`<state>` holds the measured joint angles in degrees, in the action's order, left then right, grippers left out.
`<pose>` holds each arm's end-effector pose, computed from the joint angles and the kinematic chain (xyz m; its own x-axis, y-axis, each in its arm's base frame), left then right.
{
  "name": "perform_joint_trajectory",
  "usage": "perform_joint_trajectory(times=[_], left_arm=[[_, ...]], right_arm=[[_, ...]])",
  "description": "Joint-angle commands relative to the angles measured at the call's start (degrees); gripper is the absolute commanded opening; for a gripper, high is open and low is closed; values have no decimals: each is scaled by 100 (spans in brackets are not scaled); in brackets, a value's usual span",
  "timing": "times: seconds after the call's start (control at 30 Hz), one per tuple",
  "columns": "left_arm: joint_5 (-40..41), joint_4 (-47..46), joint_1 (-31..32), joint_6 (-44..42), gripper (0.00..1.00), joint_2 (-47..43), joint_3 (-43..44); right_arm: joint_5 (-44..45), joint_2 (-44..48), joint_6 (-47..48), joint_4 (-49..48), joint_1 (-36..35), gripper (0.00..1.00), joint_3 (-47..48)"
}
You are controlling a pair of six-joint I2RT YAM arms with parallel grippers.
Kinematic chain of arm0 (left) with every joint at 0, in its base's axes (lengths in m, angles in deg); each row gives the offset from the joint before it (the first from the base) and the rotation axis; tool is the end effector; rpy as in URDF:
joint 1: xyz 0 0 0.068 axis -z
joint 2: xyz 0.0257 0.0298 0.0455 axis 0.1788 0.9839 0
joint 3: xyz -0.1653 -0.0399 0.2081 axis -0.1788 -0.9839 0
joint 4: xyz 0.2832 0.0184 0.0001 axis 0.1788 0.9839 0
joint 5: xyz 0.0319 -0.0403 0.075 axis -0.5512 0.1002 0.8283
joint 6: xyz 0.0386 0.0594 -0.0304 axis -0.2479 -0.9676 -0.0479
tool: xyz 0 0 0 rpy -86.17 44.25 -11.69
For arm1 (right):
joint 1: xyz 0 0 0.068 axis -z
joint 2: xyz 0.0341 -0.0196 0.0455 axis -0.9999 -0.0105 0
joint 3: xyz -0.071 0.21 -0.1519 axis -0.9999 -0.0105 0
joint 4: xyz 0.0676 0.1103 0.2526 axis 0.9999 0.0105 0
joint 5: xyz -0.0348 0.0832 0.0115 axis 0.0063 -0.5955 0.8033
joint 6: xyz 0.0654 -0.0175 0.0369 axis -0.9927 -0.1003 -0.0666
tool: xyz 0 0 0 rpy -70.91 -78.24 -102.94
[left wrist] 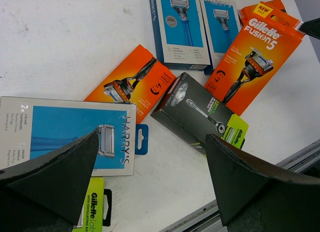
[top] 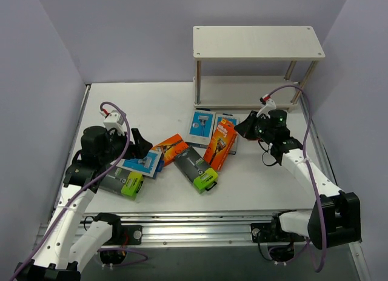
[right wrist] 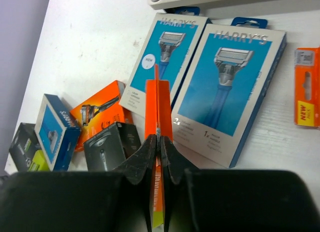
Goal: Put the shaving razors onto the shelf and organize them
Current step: Grab a shaving razor with the right arm, then pass the shaving razor from the right arm to the left
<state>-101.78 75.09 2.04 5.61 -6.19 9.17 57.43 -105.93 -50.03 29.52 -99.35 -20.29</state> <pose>0.2223 -0.0680 0.3174 -0.5400 -0.1738 -0.8235 0.3108 0.8681 -0.3870 0.3202 0.0854 0.2687 -0.4332 0.3060 -0.8478 -0.4379 0.7507 0.4947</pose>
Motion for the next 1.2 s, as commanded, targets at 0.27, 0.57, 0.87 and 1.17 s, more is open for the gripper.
perform_joint_trajectory(times=[0.27, 0.57, 0.87, 1.17], left_arm=[[-36, -252, 102, -53, 97, 70, 27], [-247, -331, 102, -45, 97, 140, 27], [-1264, -954, 102, 61, 97, -53, -104], [-2206, -1693, 120, 307, 97, -238, -306]], right_arm=[[330, 361, -115, 172, -534, 0, 574], [322, 581, -335, 207, -683, 0, 925], [-460, 625, -563, -39, -990, 0, 1417], [-1243, 643, -730, -574, -1684, 0, 1550]])
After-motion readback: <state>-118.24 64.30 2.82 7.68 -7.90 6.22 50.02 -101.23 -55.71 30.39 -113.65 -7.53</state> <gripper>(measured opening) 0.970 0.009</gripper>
